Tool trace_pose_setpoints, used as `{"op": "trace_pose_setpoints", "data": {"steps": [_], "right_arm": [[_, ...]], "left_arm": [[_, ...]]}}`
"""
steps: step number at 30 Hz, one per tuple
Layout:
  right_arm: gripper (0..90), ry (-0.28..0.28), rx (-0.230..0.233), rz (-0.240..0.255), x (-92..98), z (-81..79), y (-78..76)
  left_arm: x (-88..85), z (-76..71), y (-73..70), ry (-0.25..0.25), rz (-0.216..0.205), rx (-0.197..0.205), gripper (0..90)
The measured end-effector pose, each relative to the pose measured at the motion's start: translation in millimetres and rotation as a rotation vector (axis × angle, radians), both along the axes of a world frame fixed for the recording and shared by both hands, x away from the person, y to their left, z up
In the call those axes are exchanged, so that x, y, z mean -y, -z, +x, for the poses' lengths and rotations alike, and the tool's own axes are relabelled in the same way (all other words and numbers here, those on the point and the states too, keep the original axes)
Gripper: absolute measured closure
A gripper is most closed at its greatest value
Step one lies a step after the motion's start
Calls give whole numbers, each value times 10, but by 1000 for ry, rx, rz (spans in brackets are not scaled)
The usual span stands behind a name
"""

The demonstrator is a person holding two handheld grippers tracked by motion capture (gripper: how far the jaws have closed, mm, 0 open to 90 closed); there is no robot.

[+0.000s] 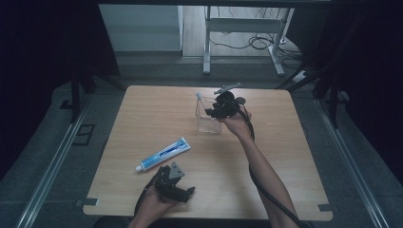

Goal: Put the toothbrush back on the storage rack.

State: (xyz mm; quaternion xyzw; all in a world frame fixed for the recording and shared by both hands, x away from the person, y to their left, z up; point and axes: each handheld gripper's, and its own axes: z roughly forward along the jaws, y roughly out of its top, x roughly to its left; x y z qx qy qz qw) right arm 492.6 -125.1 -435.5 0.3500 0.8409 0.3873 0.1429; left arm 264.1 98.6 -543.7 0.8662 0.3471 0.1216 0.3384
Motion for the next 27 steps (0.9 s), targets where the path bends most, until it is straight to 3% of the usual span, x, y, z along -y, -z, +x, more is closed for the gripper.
{"op": "trace_pose_setpoints", "data": {"steps": [13, 27], "right_arm": [[360, -62, 10, 25, 112, -246, -68], [237, -105, 8, 5, 215, -494, -41]], "left_arm": [[0, 0, 1, 0, -1, 0, 46], [1, 0, 0, 0, 0, 0, 46]]}}
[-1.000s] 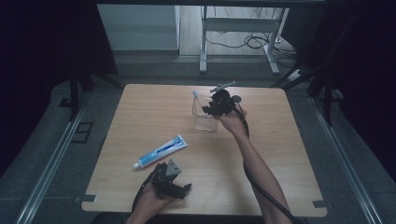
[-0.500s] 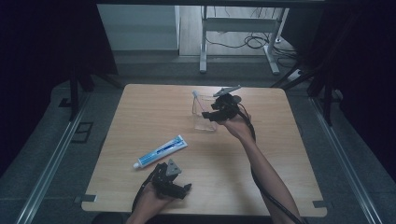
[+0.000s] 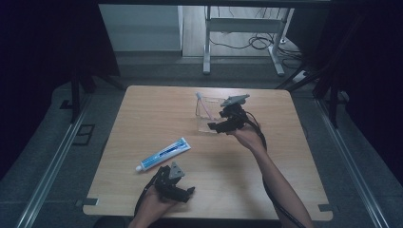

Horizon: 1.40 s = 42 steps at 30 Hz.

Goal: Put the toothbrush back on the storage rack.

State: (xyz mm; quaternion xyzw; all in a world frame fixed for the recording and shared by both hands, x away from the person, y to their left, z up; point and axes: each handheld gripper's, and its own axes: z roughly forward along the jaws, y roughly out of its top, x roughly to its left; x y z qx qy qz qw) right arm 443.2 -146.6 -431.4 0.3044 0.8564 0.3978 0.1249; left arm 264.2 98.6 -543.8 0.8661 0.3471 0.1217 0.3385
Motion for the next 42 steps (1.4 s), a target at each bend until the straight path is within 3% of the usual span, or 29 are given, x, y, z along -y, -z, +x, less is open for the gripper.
{"op": "trace_pose_setpoints", "data": {"steps": [10, 20, 42], "right_arm": [[151, -37, 9, -29, 1, -203, 44], [137, -45, 26, -61, 53, -349, 117], [134, -53, 23, -16, 250, -653, 267]], "left_arm": [[0, 1, 1, 0, -1, 0, 46], [0, 1, 0, 0, -1, 0, 46], [2, -2, 3, -2, -4, 0, 46]]}}
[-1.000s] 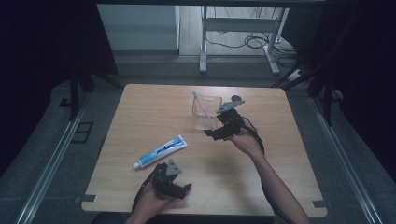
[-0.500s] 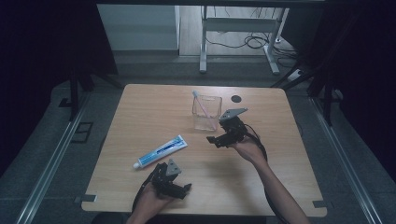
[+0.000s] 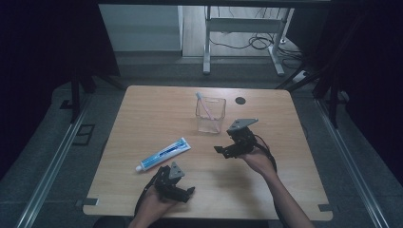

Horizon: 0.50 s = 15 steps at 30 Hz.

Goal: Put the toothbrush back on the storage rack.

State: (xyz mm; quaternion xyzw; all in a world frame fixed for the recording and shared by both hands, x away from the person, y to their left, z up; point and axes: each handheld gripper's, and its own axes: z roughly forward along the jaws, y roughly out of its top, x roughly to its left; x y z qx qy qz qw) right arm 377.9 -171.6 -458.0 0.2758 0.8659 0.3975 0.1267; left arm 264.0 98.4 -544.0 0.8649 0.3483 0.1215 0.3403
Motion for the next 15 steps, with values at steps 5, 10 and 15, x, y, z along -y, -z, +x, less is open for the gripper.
{"op": "trace_pose_setpoints", "data": {"steps": [5, 10, 15], "right_arm": [[134, 6, -15, 12, 69, -80, 73], [133, 20, -35, 10, 141, -162, 196], [133, 33, -33, 12, 209, -242, 285]], "left_arm": [[1, -1, 0, -1, 0, 0, 46], [2, -3, 0, -4, -2, -1, 46], [2, -3, 1, -4, -2, -2, 47]]}}
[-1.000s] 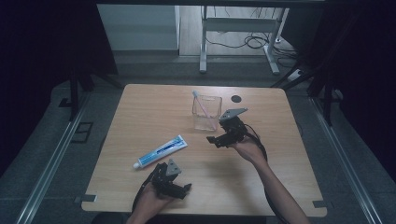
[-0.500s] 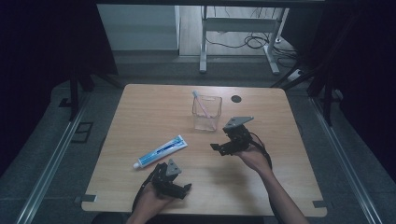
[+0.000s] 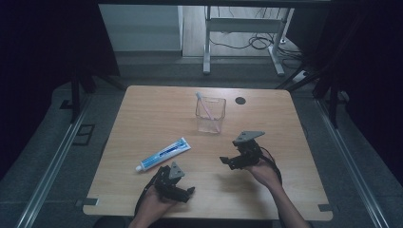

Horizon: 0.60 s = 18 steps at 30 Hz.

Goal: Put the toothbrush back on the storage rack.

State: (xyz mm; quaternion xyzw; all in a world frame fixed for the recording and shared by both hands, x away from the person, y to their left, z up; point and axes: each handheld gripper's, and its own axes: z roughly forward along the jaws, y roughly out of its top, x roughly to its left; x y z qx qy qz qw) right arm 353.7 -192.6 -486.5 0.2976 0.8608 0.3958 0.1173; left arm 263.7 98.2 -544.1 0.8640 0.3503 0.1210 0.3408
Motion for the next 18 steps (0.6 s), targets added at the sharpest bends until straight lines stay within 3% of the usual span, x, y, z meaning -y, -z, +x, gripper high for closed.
{"op": "trace_pose_setpoints", "data": {"steps": [5, 18], "right_arm": [[132, 13, 8, 16, 56, -87, 43], [87, 36, 7, 2, 199, -267, 129]], "left_arm": [[0, 0, 0, 0, 0, 0, 47], [-2, 3, -1, 2, 3, 3, 47]]}}
